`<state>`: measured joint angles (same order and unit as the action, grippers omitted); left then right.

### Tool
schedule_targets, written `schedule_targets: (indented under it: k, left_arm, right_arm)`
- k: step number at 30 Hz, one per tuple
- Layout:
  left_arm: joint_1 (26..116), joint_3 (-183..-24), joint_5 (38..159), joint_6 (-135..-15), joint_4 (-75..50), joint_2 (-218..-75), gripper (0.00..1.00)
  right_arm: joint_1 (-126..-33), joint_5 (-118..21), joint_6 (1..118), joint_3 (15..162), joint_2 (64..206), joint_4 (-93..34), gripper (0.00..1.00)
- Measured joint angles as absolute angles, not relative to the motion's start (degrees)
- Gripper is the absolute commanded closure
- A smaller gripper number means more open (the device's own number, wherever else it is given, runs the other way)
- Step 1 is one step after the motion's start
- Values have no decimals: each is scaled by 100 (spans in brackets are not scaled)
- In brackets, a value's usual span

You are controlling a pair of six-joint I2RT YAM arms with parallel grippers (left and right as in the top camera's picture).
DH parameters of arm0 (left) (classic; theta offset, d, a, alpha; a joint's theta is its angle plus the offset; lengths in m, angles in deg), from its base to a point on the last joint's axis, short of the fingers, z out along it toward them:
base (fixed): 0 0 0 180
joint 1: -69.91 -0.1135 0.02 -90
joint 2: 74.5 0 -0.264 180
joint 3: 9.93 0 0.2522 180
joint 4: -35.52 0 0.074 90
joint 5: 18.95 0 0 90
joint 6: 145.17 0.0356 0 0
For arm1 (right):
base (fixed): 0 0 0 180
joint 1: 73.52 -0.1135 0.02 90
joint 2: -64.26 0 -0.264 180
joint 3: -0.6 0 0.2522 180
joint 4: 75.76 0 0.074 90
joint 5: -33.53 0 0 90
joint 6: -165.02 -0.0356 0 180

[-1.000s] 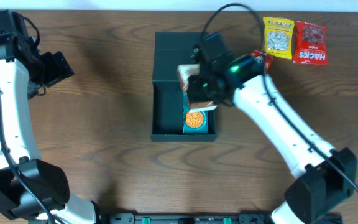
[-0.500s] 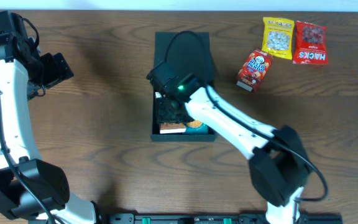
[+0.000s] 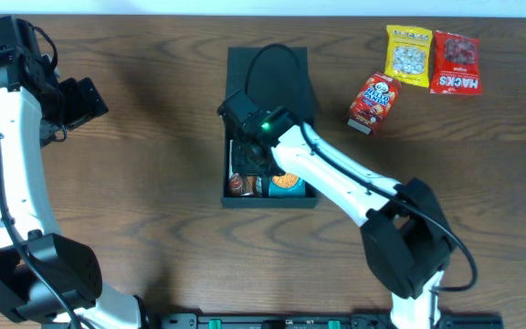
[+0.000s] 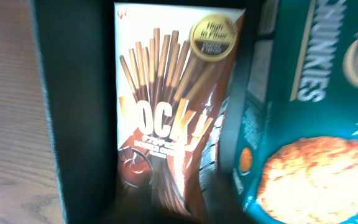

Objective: Pack container
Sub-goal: 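Place the Pocky box into the black box beside Chunkies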

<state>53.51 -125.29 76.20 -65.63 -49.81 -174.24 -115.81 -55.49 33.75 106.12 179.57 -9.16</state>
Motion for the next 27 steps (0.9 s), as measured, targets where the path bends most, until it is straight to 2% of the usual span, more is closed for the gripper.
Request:
schedule_targets:
  k: [9,18,27]
  left_arm:
    - [5351,-12529,7620,-6563,-4946,-17424,5]
    - [5351,-12529,7756,-6563,-4972,-17424,5]
    - [5375,-12529,7979,-6563,-4985,-17424,5]
  right_arm:
    - [-11554,-5591,3814,10626,17929,-1001,99]
    - [-11541,-5584,4194,10720,18685,-1051,99]
    - [-11069,-5622,5023,11742,18250,-225,98]
